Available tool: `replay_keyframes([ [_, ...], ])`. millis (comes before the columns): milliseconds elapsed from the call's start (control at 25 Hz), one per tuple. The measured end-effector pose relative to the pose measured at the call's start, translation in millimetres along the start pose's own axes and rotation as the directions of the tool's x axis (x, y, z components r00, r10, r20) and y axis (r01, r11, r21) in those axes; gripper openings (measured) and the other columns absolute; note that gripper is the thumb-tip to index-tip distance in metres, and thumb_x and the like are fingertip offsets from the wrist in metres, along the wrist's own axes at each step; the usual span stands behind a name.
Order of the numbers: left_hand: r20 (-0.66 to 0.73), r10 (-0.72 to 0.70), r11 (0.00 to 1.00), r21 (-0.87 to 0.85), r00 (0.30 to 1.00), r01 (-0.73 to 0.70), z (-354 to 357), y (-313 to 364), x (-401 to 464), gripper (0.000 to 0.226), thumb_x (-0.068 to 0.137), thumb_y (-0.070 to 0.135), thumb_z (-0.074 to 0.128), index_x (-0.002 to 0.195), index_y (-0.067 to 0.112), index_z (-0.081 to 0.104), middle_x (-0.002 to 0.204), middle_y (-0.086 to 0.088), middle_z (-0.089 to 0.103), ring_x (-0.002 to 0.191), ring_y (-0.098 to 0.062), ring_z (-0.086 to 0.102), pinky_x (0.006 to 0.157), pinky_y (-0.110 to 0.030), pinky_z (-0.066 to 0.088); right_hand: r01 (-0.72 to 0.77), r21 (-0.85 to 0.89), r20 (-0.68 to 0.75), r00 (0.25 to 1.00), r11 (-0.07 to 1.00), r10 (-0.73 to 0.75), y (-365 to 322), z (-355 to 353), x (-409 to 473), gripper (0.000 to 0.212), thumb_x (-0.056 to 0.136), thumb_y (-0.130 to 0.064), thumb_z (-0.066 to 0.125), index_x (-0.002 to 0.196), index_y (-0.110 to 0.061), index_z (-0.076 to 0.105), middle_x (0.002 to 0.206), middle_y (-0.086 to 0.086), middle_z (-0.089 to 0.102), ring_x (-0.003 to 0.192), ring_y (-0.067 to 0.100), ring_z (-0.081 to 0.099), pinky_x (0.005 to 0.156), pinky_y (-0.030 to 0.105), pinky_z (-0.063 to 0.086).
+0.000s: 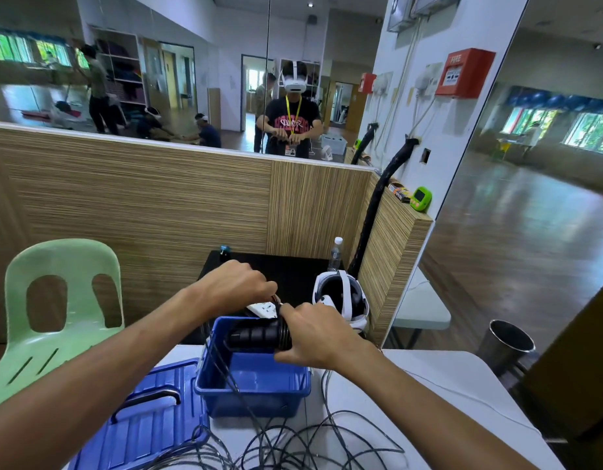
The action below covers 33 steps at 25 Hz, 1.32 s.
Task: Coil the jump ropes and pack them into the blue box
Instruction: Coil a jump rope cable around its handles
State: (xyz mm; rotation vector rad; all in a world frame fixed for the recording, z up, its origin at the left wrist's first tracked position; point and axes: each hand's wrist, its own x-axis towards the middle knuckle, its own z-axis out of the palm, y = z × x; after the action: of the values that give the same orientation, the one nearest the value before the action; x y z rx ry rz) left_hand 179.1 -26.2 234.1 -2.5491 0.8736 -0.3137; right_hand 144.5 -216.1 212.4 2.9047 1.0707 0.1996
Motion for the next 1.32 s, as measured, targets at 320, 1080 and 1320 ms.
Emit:
replay_keyframes([
  [320, 0.073, -0.171, 0.984, 0.071, 0.983, 0.166, -50.4, 44.6, -9.7, 0.014, 0.098, 0.013, 0.045, 0.110, 0.015, 0.053, 0.103, -0.001, 0.065, 0.091, -0.024, 0.066, 0.060, -0.032, 0.035, -0.131, 0.038, -0.082, 0.988, 0.991, 0.134, 15.1, 5.8, 9.9, 0.055, 0.085, -0.046, 0.063, 0.132, -0.027, 0.040, 0.099, 0.009, 0.067, 0.085, 0.035, 0.064, 0.064, 0.037, 0.045],
  [1080, 0.505, -0.428, -0.664, -0.738, 0.749, 0.118, -33.2, 86.3, -6.6, 0.042, 0.102, 0.041, 0.037, 0.098, 0.010, 0.066, 0.055, 0.005, 0.034, 0.045, -0.008, 0.025, 0.042, -0.020, 0.021, -0.272, -0.059, -0.360, 0.903, 0.960, 0.233, 31.8, 6.5, 30.4, 0.057, 0.087, -0.055, 0.062, 0.131, -0.022, 0.051, 0.093, 0.012, 0.065, 0.082, 0.033, 0.066, 0.059, 0.033, 0.035],
  [1320, 0.275, -0.639, -0.230, -0.959, 0.718, 0.163, -22.7, 89.0, -6.9, 0.036, 0.101, 0.031, 0.044, 0.085, 0.009, 0.067, 0.053, 0.008, 0.045, 0.045, -0.002, 0.038, 0.049, -0.017, 0.031, -0.284, 0.024, -0.274, 0.920, 0.958, 0.280, 27.9, 7.0, 36.2, 0.050, 0.089, -0.048, 0.061, 0.129, -0.020, 0.047, 0.101, 0.011, 0.065, 0.092, 0.034, 0.064, 0.065, 0.035, 0.040],
])
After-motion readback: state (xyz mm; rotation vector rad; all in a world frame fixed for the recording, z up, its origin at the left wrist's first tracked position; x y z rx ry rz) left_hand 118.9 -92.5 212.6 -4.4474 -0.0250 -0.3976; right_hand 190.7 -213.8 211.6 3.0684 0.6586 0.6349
